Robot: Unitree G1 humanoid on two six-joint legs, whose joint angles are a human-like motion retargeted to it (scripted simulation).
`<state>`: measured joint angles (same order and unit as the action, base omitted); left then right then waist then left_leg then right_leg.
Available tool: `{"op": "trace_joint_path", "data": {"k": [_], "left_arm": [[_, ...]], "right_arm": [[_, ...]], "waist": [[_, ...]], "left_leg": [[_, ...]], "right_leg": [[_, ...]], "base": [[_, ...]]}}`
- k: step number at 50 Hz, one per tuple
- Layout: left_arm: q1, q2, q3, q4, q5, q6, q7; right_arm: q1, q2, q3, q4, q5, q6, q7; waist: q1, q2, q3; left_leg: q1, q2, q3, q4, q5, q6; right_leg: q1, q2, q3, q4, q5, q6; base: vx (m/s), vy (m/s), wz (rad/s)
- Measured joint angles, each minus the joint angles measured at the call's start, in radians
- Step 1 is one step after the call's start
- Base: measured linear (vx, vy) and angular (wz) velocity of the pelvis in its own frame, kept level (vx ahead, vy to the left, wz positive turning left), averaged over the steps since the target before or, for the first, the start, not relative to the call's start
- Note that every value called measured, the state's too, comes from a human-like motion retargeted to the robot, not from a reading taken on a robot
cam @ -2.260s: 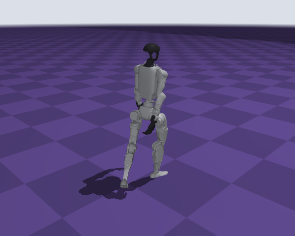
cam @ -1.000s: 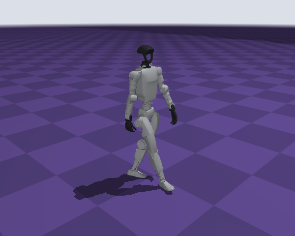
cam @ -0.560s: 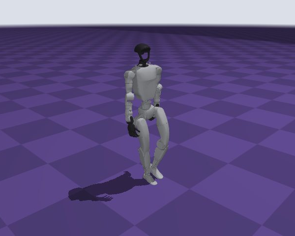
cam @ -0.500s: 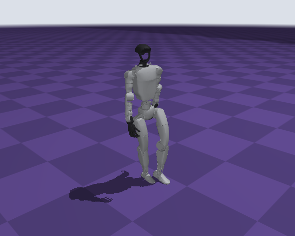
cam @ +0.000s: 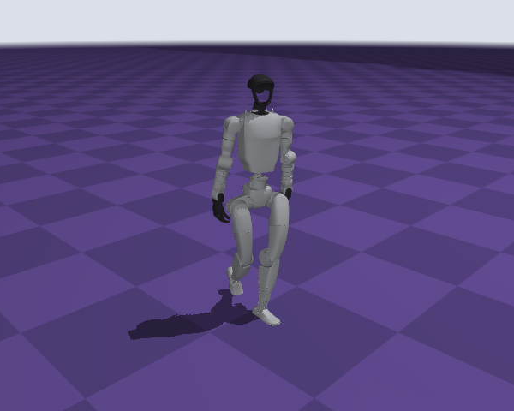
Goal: Walk run
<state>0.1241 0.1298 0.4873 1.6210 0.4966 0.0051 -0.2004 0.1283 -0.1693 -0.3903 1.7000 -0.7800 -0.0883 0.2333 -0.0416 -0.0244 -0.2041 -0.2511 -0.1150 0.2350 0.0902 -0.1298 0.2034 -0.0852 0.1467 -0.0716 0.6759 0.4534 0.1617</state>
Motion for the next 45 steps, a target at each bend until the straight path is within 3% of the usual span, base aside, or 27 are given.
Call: {"op": "trace_joint_path", "data": {"k": [5, 7, 10, 13, 15, 18, 21, 24, 27, 30, 31, 35, 38, 42, 45], "left_arm": [[-0.124, -0.048, -0.071, -0.154, -0.086, -0.090, -0.001], [-0.169, -0.044, -0.114, -0.223, -0.082, -0.134, -0.020], [-0.237, -0.015, -0.174, -0.302, -0.053, -0.188, -0.053], [-0.288, 0.015, -0.227, -0.344, -0.007, -0.216, -0.071], [-0.308, 0.031, -0.250, -0.354, 0.021, -0.226, -0.074], [-0.323, 0.044, -0.279, -0.343, 0.073, -0.230, -0.062], [-0.304, 0.042, -0.276, -0.307, 0.122, -0.219, -0.041], [-0.238, 0.025, -0.245, -0.259, 0.171, -0.201, -0.026], [-0.139, -0.012, -0.197, -0.192, 0.217, -0.169, -0.002], [-0.052, -0.037, -0.146, -0.097, 0.202, -0.130, 0.032], [-0.032, -0.032, -0.136, -0.067, 0.195, -0.121, 0.021], [0.058, -0.027, -0.111, -0.017, 0.234, -0.085, -0.029], [0.120, -0.032, -0.068, -0.018, 0.297, -0.076, 0.002], [0.168, -0.023, -0.050, -0.003, 0.295, -0.070, 0.025], [0.181, -0.022, -0.018, 0.007, 0.286, -0.057, 0.018]], "right_arm": [[0.007, -0.002, -0.073, 0.000, 0.018, -0.013, -0.063], [0.010, 0.004, -0.082, -0.010, 0.061, -0.034, -0.074], [0.007, 0.016, -0.096, -0.019, 0.110, -0.041, -0.060], [0.006, 0.026, -0.100, -0.017, 0.133, -0.040, -0.044], [0.004, 0.031, -0.096, -0.016, 0.134, -0.039, -0.038], [0.000, 0.029, -0.088, -0.021, 0.102, -0.034, -0.038], [-0.010, 0.023, -0.082, -0.023, 0.058, -0.024, -0.040], [-0.012, 0.018, -0.091, -0.023, 0.029, -0.009, -0.054], [-0.018, 0.009, -0.109, -0.008, 0.045, -0.001, -0.074], [-0.041, -0.011, -0.095, 0.000, 0.097, 0.009, -0.056], [-0.057, -0.018, -0.090, 0.000, 0.113, 0.016, -0.052], [-0.127, -0.046, -0.084, 0.000, 0.150, 0.022, -0.075], [-0.177, -0.063, -0.061, -0.022, 0.146, -0.003, -0.099], [-0.219, -0.082, -0.031, -0.078, 0.130, -0.034, -0.107], [-0.248, -0.100, -0.029, -0.095, 0.119, -0.043, -0.103]], "waist": [[-0.066, 0.084, 0.014], [-0.109, 0.092, 0.022], [-0.148, 0.070, 0.034], [-0.183, 0.058, 0.046], [-0.203, 0.062, 0.054], [-0.221, 0.074, 0.063], [-0.227, 0.066, 0.055], [-0.262, 0.064, 0.036], [-0.254, 0.071, 0.026], [-0.248, 0.036, 0.037], [-0.246, 0.024, 0.035], [-0.247, 0.010, 0.040], [-0.167, -0.025, 0.060], [-0.089, -0.033, 0.082], [-0.045, -0.013, 0.103]], "left_leg": [[0.100, 0.003, -0.073, -0.027, -0.048, 0.000], [0.135, -0.021, -0.119, -0.031, -0.064, 0.004], [0.193, -0.074, -0.161, -0.036, -0.096, 0.013], [0.264, -0.106, -0.221, -0.037, -0.128, 0.016], [0.305, -0.106, -0.259, -0.038, -0.141, 0.012], [0.365, -0.097, -0.312, -0.021, -0.165, 0.002], [0.397, -0.104, -0.337, 0.015, -0.152, -0.007], [0.407, -0.089, -0.345, 0.085, -0.050, -0.032], [0.361, -0.064, -0.302, 0.253, 0.180, -0.050], [0.252, -0.029, -0.155, 0.522, 0.404, -0.059], [0.208, 0.000, -0.091, 0.604, 0.434, -0.030], [0.047, 0.047, -0.017, 0.774, 0.313, 0.016], [-0.063, -0.014, -0.007, 0.746, 0.228, -0.020], [-0.155, -0.022, 0.042, 0.515, 0.146, -0.028], [-0.164, 0.008, 0.141, 0.246, 0.143, -0.047]], "right_leg": [[-0.179, -0.098, -0.116, 0.043, -0.280, -0.130], [-0.235, -0.143, -0.133, -0.043, -0.355, -0.124], [-0.289, -0.206, -0.111, -0.251, -0.357, -0.091], [-0.328, -0.265, -0.098, -0.453, -0.387, -0.116], [-0.355, -0.262, -0.052, -0.550, -0.399, -0.148], [-0.371, -0.251, 0.062, -0.679, -0.427, -0.077], [-0.368, -0.253, 0.066, -0.628, -0.378, -0.083], [-0.331, -0.259, 0.022, -0.581, -0.292, -0.094], [-0.284, -0.268, 0.021, -0.528, -0.355, -0.115], [-0.201, -0.300, -0.014, -0.540, -0.393, -0.144], [-0.180, -0.305, -0.025, -0.543, -0.411, -0.151], [-0.092, -0.312, -0.112, -0.574, -0.456, -0.154], [-0.040, -0.293, -0.104, -0.603, -0.474, -0.164], [0.025, -0.244, -0.140, -0.629, -0.516, -0.176], [0.083, -0.186, -0.186, -0.638, -0.561, -0.178]], "base": [[0.65, 0.02, 0.55], [0.65, -0.09, 1.18], [0.63, -0.18, 0.91], [0.59, -0.21, 1.01], [0.72, -0.33, 0.93], [0.69, -0.37, 0.86], [0.74, -0.50, 0.68], [0.79, -0.57, 1.01], [0.78, -0.50, 0.47], [0.84, -0.50, 0.29], [0.63, -0.38, 0.46], [0.51, -0.30, 0.85], [0.48, -0.28, -0.16], [0.53, -0.28, 0.21], [0.60, -0.27, 0.50]]}}
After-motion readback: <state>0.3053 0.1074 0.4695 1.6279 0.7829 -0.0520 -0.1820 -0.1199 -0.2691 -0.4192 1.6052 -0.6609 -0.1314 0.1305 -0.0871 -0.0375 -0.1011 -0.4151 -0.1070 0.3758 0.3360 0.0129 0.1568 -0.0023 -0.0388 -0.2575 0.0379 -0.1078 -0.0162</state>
